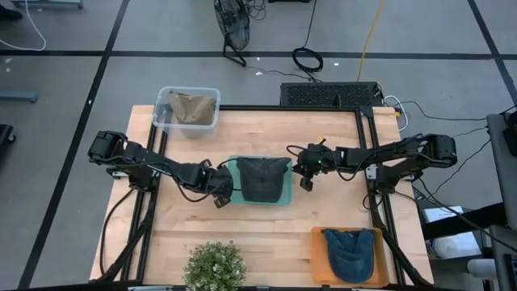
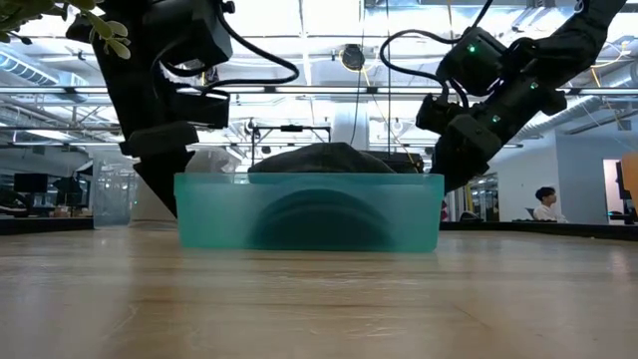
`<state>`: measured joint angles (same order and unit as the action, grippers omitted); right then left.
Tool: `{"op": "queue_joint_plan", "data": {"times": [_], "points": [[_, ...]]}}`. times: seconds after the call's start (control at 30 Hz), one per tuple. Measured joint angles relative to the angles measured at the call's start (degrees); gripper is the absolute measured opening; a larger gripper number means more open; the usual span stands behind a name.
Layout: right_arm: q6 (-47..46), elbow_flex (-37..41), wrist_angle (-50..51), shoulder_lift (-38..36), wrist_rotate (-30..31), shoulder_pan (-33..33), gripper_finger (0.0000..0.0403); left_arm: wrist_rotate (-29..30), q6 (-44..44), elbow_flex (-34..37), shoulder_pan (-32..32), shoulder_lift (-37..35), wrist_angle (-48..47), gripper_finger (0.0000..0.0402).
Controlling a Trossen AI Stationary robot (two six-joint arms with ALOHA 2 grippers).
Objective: Pick & Place hat
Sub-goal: Adjust the green bin
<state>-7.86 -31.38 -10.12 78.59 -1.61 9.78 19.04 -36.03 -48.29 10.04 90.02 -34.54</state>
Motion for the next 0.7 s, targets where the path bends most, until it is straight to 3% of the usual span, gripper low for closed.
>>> {"op": "queue_joint_plan", "data": {"times": [0.7], "points": [[2.54,0.00,-1.24,0.00,0.08,0.02,0.0045,-5.82,-1.60,-0.28,0.20,0.00,4.24,0.0113]]}}
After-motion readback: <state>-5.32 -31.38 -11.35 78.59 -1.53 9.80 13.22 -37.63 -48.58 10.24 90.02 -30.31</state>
